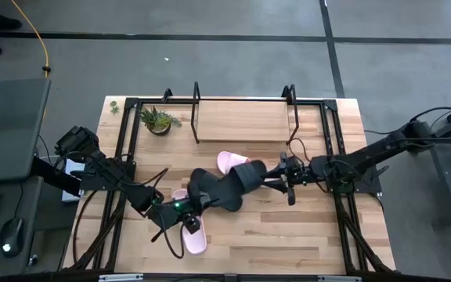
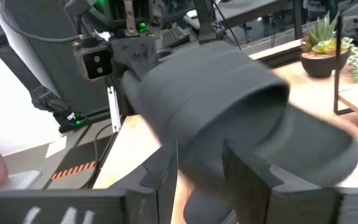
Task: Pick and place slides into the shelf
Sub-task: Put the bottom black slide on the shelf
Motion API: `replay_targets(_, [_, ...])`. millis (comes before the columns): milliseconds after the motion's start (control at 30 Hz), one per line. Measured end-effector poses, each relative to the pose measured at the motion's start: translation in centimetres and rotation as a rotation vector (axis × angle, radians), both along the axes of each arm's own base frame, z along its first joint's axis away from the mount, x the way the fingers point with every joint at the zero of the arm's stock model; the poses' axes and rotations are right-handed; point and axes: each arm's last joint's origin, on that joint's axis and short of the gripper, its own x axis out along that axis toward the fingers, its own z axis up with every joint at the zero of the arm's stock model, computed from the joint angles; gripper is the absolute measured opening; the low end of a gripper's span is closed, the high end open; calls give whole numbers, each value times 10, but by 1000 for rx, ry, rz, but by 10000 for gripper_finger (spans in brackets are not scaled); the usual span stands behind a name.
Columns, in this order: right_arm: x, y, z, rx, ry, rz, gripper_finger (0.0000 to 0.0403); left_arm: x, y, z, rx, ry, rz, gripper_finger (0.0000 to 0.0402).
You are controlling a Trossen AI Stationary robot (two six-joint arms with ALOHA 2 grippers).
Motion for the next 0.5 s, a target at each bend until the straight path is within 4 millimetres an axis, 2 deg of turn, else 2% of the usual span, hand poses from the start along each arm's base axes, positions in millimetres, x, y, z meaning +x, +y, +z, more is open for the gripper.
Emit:
replay_targets(267, [-32,-3,17,-32,-3,-67,118,0,1,-1,10,10,12,49])
replay_targets(400, [-38,4,21,-103,-12,-74,118,0,1,-1,11,12,11,55])
replay_targets(500, [-38,11,36,-164,23,-102,118,-1,1,-1,6,8,19,59])
